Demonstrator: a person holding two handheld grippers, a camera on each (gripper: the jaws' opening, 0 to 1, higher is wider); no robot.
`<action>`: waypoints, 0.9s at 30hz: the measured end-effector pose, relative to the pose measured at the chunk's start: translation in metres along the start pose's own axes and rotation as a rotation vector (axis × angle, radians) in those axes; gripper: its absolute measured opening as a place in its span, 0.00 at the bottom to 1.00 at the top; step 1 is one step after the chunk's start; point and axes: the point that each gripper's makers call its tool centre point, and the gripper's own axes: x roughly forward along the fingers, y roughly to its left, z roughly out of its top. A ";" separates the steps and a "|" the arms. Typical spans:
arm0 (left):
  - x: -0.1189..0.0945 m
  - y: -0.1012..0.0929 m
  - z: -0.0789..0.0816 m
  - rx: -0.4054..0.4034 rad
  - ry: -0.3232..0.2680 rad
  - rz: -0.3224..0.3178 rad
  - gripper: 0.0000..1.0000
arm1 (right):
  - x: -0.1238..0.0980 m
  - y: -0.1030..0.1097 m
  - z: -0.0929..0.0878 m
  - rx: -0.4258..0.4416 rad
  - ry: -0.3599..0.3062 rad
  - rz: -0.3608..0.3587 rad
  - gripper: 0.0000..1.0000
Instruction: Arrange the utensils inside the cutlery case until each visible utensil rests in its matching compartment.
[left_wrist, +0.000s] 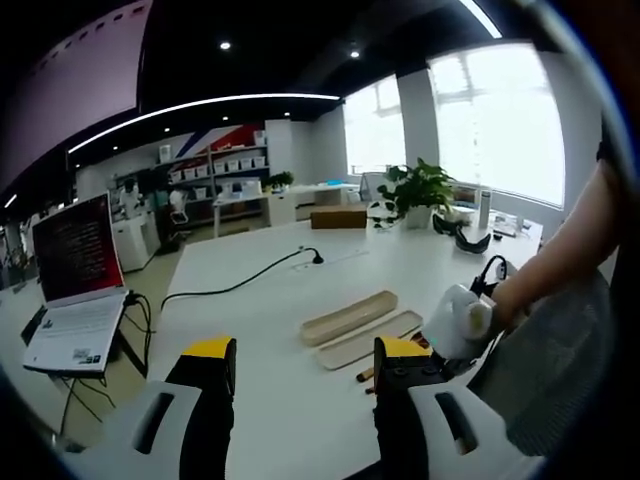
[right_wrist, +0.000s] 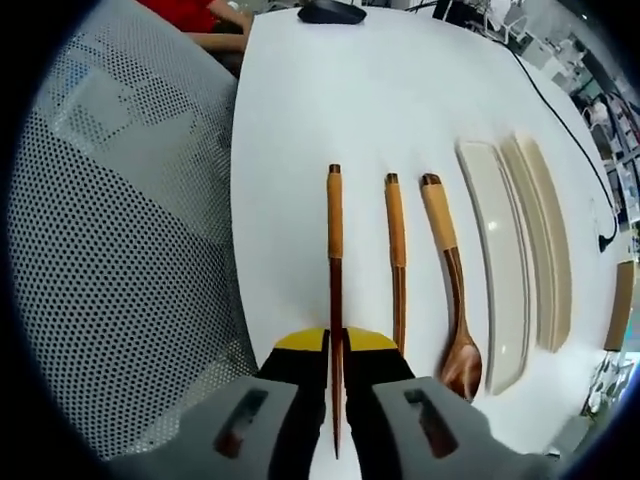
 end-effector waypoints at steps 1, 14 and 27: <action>0.000 0.000 0.000 0.001 0.000 0.000 0.57 | 0.000 0.000 0.000 -0.010 0.001 -0.004 0.02; -0.001 -0.002 0.000 0.010 0.002 0.002 0.57 | 0.000 -0.003 0.003 0.004 -0.044 0.007 0.00; 0.000 0.000 0.001 0.004 0.002 0.007 0.57 | -0.007 -0.003 0.011 -0.006 -0.078 0.034 0.00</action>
